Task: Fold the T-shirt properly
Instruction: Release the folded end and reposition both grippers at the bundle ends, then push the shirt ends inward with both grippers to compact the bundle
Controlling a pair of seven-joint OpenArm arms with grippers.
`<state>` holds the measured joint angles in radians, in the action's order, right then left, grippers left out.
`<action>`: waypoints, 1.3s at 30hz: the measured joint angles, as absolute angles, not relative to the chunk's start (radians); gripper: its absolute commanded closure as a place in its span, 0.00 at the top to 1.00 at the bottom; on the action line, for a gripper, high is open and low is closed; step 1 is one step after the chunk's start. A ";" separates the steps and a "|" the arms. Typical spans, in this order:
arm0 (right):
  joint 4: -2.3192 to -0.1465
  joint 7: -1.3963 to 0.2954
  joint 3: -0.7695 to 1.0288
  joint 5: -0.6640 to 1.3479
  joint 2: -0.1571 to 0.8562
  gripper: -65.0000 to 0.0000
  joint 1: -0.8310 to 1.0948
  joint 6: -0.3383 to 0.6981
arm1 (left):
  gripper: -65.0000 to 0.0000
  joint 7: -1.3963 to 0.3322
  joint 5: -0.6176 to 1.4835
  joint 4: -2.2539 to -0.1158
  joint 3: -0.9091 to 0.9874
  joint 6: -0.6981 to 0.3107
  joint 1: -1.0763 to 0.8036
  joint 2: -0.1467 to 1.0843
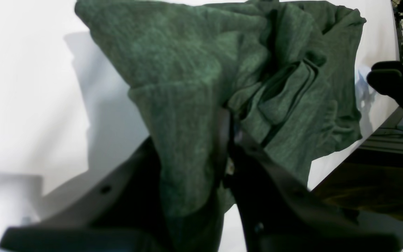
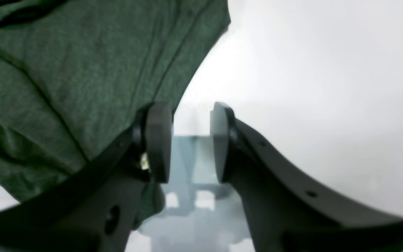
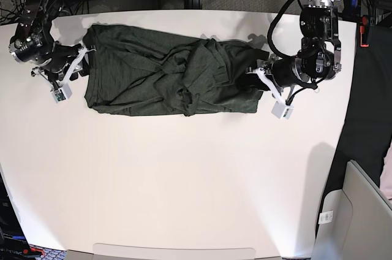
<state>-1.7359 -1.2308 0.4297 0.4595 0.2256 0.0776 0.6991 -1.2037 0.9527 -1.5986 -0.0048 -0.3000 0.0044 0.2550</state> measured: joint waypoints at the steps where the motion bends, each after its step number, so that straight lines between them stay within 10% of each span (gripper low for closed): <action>1: -1.721 -1.231 0.455 0.484 0.219 0.32 0.079 0.700 | 0.04 -1.204 0.952 -1.599 -0.005 -0.300 0.004 0.255; 6: -1.646 -1.296 0.539 0.543 0.214 0.35 0.055 0.697 | 0.04 -1.203 0.953 -1.597 -0.005 -0.300 -0.012 0.254; 13: -1.648 -1.285 0.532 0.557 0.187 0.65 0.052 0.701 | 0.04 -1.204 0.952 -1.597 -0.005 -0.300 -0.011 0.249; 39: -1.548 -1.226 0.500 0.696 -0.024 0.65 0.014 0.715 | 0.04 -1.201 0.953 -1.536 -0.006 -0.303 -0.013 0.249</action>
<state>-1.5478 -1.2263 0.4999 0.6960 -0.0242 0.0143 0.7151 -1.2011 0.9535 -1.5356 -0.0063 -0.3035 -0.0132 0.2489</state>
